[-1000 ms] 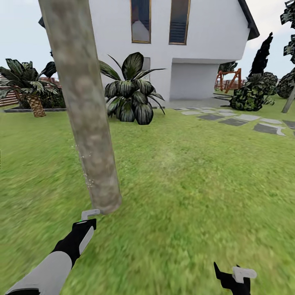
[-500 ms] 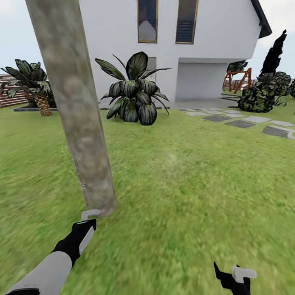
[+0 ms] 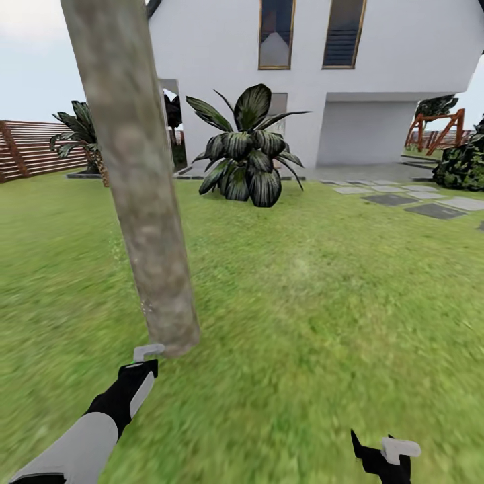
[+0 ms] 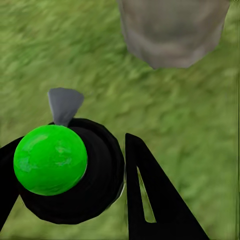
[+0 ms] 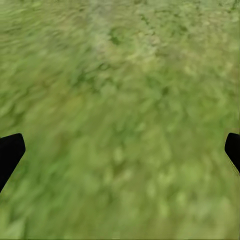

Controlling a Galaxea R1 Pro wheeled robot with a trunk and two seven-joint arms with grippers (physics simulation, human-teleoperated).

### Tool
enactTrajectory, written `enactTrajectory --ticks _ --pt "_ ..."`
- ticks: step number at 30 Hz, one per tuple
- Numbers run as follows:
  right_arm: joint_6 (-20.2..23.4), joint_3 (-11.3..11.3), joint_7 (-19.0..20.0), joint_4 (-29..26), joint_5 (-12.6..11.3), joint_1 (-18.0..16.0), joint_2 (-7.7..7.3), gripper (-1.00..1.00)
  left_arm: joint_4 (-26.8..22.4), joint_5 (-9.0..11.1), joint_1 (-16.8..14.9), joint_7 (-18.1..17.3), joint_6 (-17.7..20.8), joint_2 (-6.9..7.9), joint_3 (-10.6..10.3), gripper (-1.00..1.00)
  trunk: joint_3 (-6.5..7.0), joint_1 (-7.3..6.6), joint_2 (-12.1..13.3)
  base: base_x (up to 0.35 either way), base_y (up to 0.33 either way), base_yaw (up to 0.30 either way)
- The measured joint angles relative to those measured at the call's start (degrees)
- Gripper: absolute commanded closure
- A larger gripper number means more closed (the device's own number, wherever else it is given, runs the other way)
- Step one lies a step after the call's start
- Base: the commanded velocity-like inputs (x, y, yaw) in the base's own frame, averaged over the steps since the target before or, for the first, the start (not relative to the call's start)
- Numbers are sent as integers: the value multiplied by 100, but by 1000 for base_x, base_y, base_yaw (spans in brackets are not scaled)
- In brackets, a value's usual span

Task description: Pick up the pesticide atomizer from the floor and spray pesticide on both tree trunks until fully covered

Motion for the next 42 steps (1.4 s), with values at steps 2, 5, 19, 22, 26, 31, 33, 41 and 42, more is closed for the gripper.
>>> enactTrajectory --ticks 2,5,19,22,26,31,33,41,42 --pt "-1 -1 0 0 0 0 0 -100 0 0 0 0 0 0 0 100 0 0 0 159 -263 18" --pt "3 0 0 0 0 0 0 -100 -4 0 0 0 0 0 0 100 0 0 0 139 -263 3" --pt "0 0 0 0 0 0 0 -100 -25 0 0 0 0 0 0 100 0 0 0 43 -270 183" --pt "1 0 0 0 0 0 0 -100 -26 0 0 0 0 0 0 100 0 0 0 0 -274 277" --pt "0 0 0 0 0 0 0 -100 -26 0 0 0 0 0 0 100 0 0 0 0 -275 277" --pt "-1 -2 0 0 0 0 0 -100 -35 0 0 -3 0 0 0 100 0 0 0 0 -274 277" --pt "-1 -3 0 0 -1 0 0 -100 -25 2 0 -7 1 -8 0 100 0 0 0 0 -191 204" --pt "2 0 0 0 0 0 0 -100 -79 -44 -32 -69 67 -13 -64 100 0 0 0 0 -20 22" --pt "1 0 -2 0 0 0 0 -100 -80 -49 -55 -78 79 -21 -65 100 0 0 0 0 0 0"
